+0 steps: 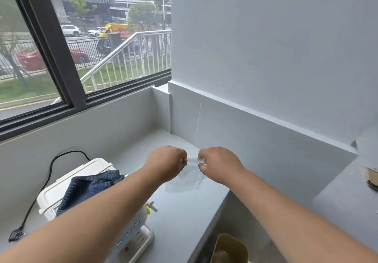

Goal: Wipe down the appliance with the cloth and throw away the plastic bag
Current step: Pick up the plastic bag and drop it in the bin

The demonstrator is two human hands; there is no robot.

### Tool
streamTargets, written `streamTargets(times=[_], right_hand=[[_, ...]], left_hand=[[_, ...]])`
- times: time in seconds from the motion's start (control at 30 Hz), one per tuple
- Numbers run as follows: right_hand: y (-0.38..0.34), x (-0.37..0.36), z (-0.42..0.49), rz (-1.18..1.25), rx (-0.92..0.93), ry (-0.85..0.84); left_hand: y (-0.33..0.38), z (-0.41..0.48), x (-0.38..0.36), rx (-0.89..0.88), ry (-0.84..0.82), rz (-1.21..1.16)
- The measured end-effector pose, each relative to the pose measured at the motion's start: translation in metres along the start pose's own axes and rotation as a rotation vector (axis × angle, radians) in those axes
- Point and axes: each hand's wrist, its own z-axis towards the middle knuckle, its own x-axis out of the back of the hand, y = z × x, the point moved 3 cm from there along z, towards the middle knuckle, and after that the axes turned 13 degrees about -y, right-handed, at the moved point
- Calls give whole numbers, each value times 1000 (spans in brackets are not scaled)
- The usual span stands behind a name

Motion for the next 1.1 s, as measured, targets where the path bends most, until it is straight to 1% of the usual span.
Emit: streamTargets(times=[0.13,0.23,0.5,0.73,0.9,1.1], right_hand=[[-6,-5,-37,-17,-36,24],[2,-9,-61,-42,-90,27],[58,-30,-108,-8,-250,-31],[110,-60,-122,62,-219,-61],[156,-93,-117,76,-256,-56],[201,-139,-104,107,-320,-107]], left_hand=[[34,-13,-2,-122,22,40],[56,-17,-7,-162,8,48],[104,-9,-39,-241,-65,22],[155,26,-79,-315,-95,47],[179,55,-114,-317,-168,25],[179,84,-172,-284,-253,13]])
